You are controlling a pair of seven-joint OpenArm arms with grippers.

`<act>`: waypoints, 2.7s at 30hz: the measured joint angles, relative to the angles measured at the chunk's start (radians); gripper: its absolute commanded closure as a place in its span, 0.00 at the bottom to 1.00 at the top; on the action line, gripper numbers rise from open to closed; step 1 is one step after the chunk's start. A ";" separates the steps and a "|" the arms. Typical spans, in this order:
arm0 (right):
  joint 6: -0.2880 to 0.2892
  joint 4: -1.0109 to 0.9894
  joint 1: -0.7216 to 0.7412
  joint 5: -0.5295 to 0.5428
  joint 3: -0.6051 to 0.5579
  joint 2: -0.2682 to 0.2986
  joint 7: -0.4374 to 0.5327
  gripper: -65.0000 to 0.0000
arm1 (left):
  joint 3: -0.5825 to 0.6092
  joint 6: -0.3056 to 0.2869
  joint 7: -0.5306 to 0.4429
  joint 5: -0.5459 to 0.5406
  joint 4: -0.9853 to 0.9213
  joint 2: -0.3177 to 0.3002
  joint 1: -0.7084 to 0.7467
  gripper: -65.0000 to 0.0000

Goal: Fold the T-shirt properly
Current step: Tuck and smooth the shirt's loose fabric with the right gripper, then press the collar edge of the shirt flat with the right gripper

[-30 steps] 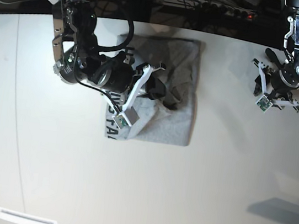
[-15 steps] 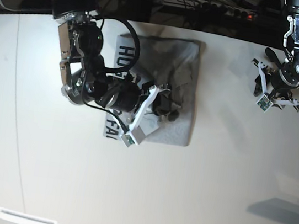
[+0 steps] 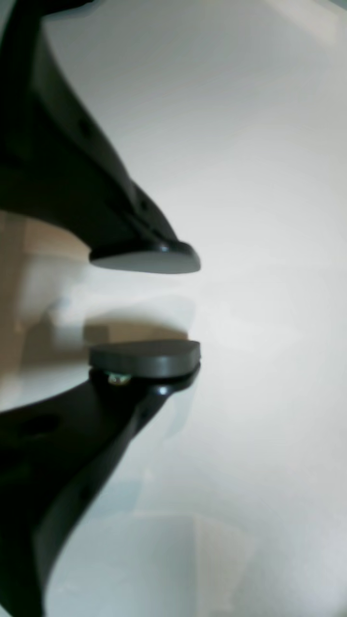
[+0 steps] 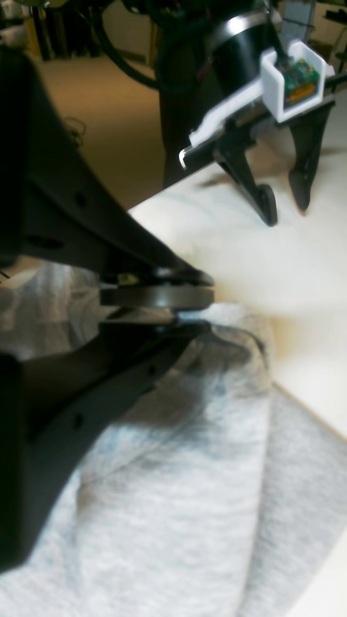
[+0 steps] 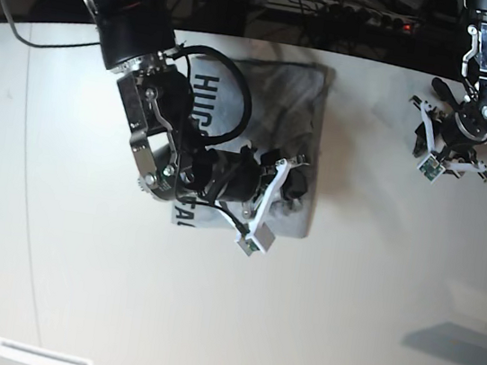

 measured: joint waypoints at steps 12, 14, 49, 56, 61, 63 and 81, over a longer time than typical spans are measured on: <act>0.001 -0.118 0.096 -0.002 -0.002 0.002 0.045 1.00 | -0.002 0.001 -0.016 -0.006 -0.016 0.002 -0.003 0.64; 0.000 -0.131 0.104 -0.002 -0.002 0.001 0.045 1.00 | -0.002 0.001 -0.017 -0.007 -0.016 0.002 -0.003 0.64; 0.002 -0.291 0.248 0.003 -0.229 -0.017 0.211 0.66 | -0.004 0.004 -0.047 -0.023 -0.051 -0.003 -0.014 0.64; 0.132 -0.211 0.286 -0.002 -0.229 -0.011 0.206 0.65 | -0.004 0.004 -0.047 -0.024 -0.051 -0.003 -0.015 0.64; -0.017 -0.145 0.278 -0.004 -0.222 0.092 0.199 0.65 | -0.004 0.004 -0.047 -0.024 -0.051 -0.003 -0.016 0.64; -0.139 -0.090 0.214 -0.024 -0.220 0.135 0.155 0.65 | -0.003 0.005 -0.046 -0.020 -0.052 -0.002 -0.017 0.64; -0.304 0.292 -0.200 -0.002 -0.223 0.237 0.159 1.00 | -0.204 -0.030 0.076 0.045 -0.058 0.005 0.009 1.00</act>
